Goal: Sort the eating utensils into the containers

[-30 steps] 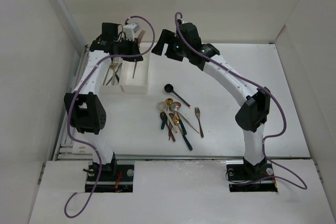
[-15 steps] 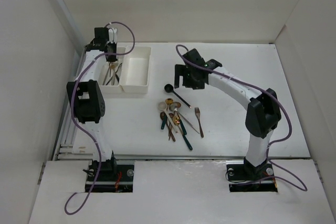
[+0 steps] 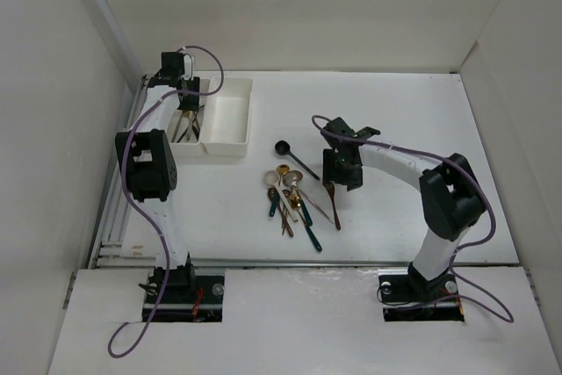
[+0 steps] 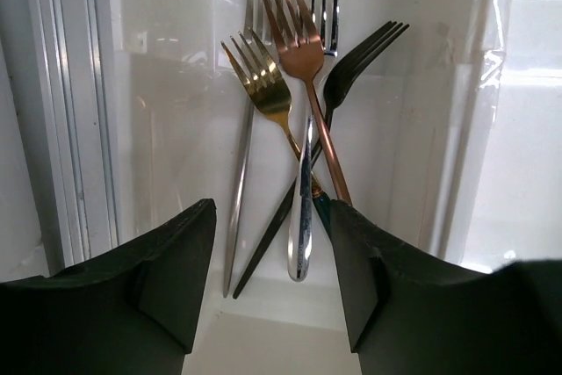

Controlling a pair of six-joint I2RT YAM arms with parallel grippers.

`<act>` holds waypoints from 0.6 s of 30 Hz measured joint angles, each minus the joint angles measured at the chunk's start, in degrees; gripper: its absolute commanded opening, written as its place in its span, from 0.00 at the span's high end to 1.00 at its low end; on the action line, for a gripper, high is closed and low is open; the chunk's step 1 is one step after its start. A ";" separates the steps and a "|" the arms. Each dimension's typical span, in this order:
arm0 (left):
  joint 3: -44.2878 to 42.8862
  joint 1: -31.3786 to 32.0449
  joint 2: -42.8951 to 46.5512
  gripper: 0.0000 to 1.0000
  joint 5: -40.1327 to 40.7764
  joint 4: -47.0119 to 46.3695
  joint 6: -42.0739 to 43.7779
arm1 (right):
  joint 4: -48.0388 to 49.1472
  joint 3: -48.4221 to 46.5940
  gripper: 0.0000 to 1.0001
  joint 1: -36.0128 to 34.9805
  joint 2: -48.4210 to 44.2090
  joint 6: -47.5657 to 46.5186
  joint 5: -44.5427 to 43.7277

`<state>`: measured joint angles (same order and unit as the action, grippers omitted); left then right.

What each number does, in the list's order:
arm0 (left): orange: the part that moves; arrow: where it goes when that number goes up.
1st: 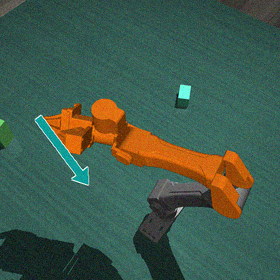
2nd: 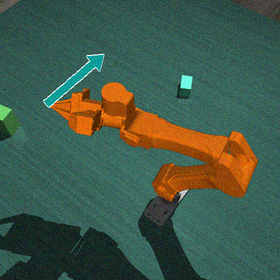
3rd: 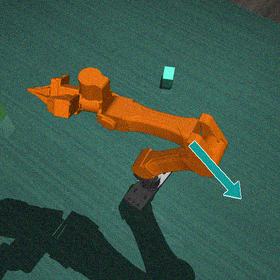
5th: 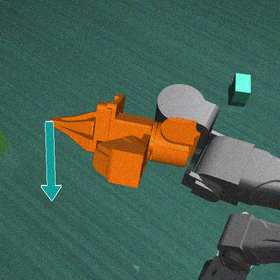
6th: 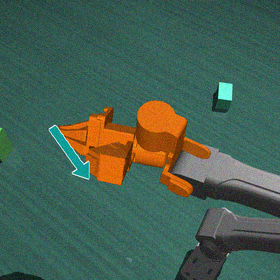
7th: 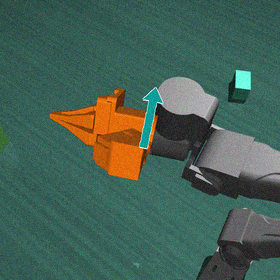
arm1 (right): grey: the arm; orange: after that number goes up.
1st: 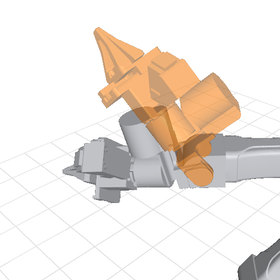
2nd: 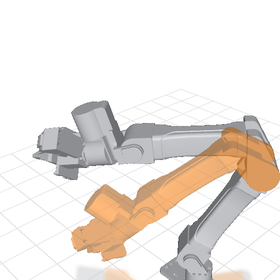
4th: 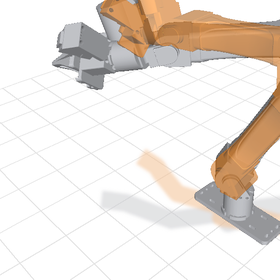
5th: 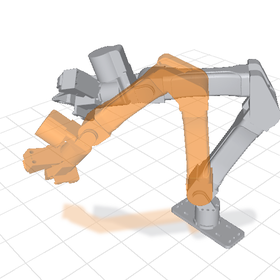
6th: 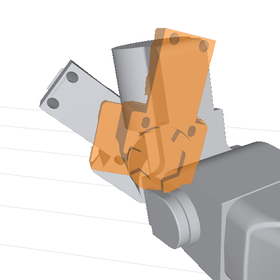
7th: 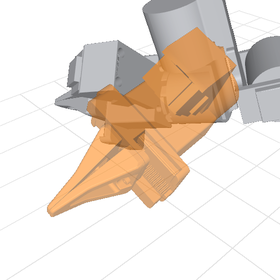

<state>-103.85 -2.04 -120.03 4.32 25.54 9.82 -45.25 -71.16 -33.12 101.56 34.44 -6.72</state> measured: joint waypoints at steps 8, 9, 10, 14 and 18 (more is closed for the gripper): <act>0.00 0.00 4.20 0.47 -2.73 1.70 -0.98 | 0.79 4.52 0.43 -2.23 -1.92 0.70 2.38; -0.07 0.00 4.83 0.47 -2.99 1.92 -1.11 | 1.03 4.63 0.48 -2.51 -1.42 0.83 2.60; -0.17 0.00 5.44 0.47 -3.34 2.14 -1.20 | 1.20 4.68 0.50 -2.80 -0.72 0.98 2.78; -1.42 0.00 6.43 0.47 -4.17 2.86 -1.38 | 2.16 5.16 0.61 -2.97 1.60 1.40 3.08; -1.68 0.00 6.54 0.47 -4.68 3.34 -1.42 | 1.97 5.42 0.90 -2.97 1.55 1.40 3.02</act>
<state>-105.54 -2.04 -113.49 -0.36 28.88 8.40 -43.29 -65.73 -36.10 103.11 35.83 -3.70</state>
